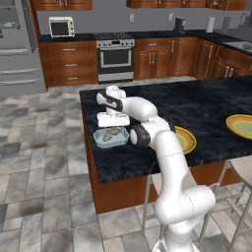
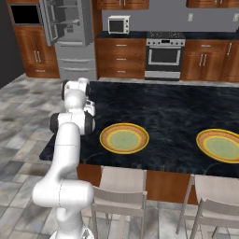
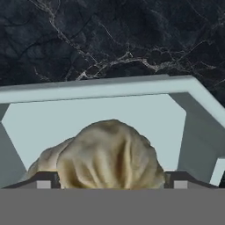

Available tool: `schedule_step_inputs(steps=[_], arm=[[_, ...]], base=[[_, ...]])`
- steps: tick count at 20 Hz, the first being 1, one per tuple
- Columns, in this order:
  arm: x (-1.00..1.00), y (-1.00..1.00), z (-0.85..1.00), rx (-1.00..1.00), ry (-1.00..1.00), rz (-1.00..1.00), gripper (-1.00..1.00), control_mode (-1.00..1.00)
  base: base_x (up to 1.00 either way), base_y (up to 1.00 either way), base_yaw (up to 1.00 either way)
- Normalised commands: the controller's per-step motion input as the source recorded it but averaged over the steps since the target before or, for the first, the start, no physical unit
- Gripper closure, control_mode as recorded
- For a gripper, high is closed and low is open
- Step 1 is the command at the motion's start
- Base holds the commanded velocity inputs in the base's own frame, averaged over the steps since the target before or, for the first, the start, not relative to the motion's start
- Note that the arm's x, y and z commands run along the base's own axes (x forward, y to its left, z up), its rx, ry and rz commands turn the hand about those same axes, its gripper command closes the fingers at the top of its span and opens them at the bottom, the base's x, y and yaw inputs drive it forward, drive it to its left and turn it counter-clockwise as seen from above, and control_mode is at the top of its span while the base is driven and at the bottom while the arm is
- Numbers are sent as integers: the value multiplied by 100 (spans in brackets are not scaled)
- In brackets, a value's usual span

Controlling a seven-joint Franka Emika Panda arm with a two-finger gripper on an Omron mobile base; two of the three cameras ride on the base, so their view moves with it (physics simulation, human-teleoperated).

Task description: Place two dumplings into each of the tupperware containers and then place the containers in the fridge.

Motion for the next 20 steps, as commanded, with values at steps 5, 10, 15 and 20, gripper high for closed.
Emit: schedule_step_inputs(steps=[5,10,15,20], arm=[[-37,0,19,0,0,0,-100,-100],[-22,-33,23,0,0,-1,-100,-100],[0,-70,-2,0,0,-5,-100,-100],[18,-33,-23,2,0,0,-100,-100]], base=[[0,0,0],[0,0,0],[0,0,0],[0,0,0]])
